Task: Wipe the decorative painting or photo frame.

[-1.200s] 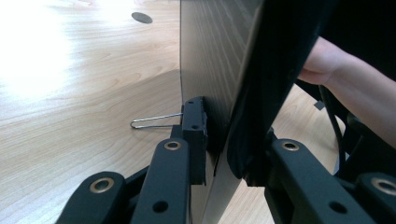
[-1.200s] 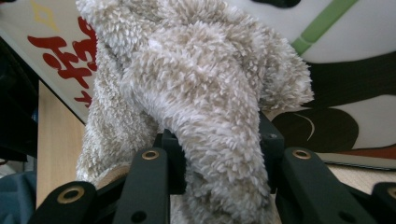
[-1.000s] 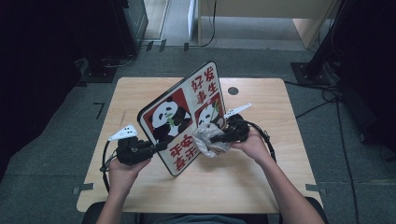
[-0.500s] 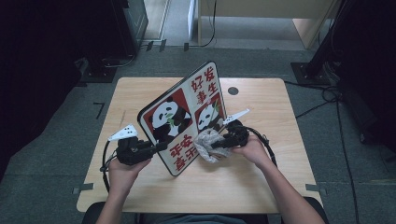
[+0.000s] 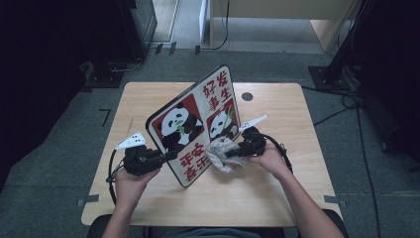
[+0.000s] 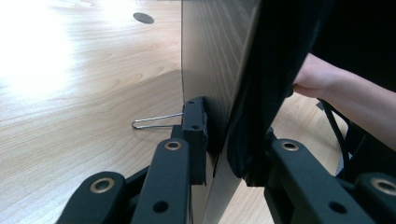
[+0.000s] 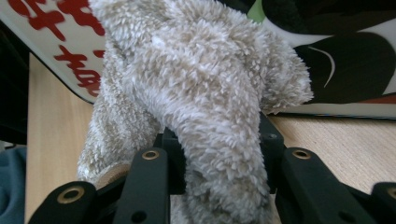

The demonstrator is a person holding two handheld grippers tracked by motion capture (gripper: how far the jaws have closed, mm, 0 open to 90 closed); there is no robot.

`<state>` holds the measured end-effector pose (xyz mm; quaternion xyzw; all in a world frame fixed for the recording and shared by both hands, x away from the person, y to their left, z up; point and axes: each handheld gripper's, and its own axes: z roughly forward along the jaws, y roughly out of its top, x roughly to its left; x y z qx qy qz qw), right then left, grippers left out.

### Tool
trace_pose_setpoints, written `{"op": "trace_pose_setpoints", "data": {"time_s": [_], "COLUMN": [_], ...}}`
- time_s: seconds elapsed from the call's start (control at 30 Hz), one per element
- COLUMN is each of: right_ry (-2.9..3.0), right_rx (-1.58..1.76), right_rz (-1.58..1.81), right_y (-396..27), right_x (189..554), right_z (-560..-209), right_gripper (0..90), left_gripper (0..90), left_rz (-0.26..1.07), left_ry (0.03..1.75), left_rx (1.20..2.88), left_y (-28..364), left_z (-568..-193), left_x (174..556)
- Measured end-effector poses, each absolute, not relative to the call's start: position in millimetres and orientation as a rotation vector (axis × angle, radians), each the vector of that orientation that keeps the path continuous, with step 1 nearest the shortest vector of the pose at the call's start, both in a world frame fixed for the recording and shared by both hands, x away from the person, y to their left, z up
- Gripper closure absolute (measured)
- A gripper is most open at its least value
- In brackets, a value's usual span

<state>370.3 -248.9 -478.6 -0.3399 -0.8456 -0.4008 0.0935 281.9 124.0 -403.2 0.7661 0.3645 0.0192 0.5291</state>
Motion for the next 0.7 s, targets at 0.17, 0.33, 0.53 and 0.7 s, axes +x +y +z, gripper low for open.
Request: {"op": "trace_pose_setpoints", "data": {"time_s": [0.17, 0.33, 0.53, 0.7], "right_ry": [-2.5, -2.485, -2.471, -2.467], "right_rx": [-1.017, -1.015, -1.024, -1.032], "right_rz": [-1.19, -1.216, -1.255, -1.271], "right_y": [-251, -255, -259, -260], "right_x": [370, 370, 372, 374], "right_z": [-470, -458, -447, -435], "right_gripper": [67.1, 67.2, 67.3, 67.4], "left_gripper": [76.4, 76.7, 76.7, 76.7], "left_rz": [0.05, 0.05, 0.051, 0.049], "left_ry": [0.872, 0.877, 0.879, 0.88], "left_rx": [1.829, 1.826, 1.824, 1.821], "left_y": [124, 125, 125, 125], "left_z": [-403, -403, -403, -403], "left_x": [282, 282, 282, 282]}}
